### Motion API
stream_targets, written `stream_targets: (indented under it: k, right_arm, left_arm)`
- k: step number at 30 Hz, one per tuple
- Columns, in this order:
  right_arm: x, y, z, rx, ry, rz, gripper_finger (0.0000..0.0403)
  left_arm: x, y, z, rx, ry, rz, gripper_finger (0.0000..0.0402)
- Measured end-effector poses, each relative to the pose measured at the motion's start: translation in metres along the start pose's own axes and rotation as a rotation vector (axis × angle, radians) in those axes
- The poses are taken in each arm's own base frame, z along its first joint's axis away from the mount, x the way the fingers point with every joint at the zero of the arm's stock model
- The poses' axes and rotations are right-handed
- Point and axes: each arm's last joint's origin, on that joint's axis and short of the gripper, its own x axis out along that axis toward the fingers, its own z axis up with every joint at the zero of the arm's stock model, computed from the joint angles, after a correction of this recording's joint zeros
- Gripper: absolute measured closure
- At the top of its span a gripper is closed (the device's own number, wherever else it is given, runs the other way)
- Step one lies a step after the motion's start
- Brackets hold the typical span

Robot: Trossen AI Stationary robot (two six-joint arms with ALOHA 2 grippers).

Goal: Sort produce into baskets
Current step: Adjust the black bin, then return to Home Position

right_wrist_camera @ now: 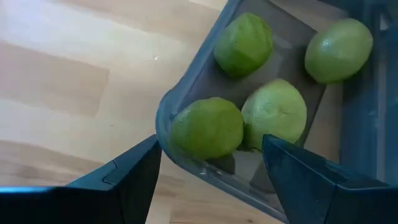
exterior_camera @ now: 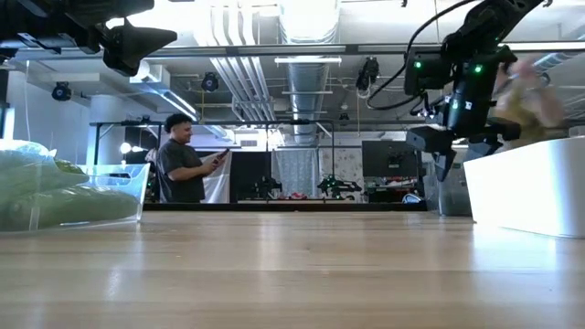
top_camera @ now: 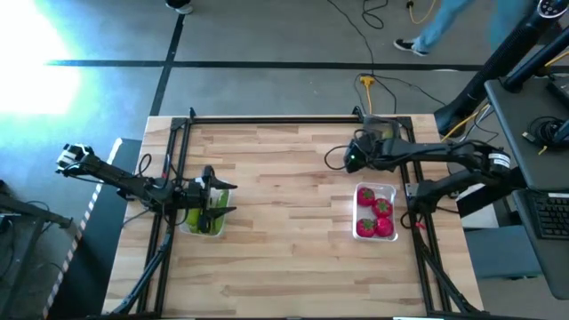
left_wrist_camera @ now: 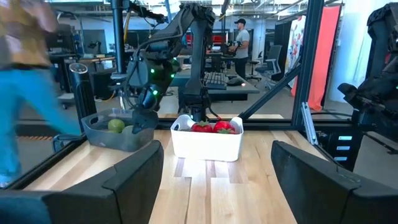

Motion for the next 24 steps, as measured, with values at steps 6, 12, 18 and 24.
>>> stream_targets:
  k: [6,12,18,24]
  right_arm:
    - [-0.025,0.002,0.013,0.032,-0.118,0.058,0.0149]
    - [-0.075,0.024,0.016,-0.07,-0.365,0.273,0.0161]
    - [-0.11,0.069,-0.024,-0.296,-0.612,0.573,0.0171]
    - [-0.121,0.108,-0.085,-0.533,-0.755,0.778,0.0172]
  left_arm:
    - [0.0,0.0,0.0,-0.006,0.001,-0.006,0.0121]
    - [-0.003,-0.002,0.001,-0.022,0.011,-0.023,0.0121]
    - [-0.006,-0.008,-0.001,-0.06,0.039,-0.069,0.0121]
    - [-0.004,-0.012,-0.011,-0.139,0.059,-0.09,0.0121]
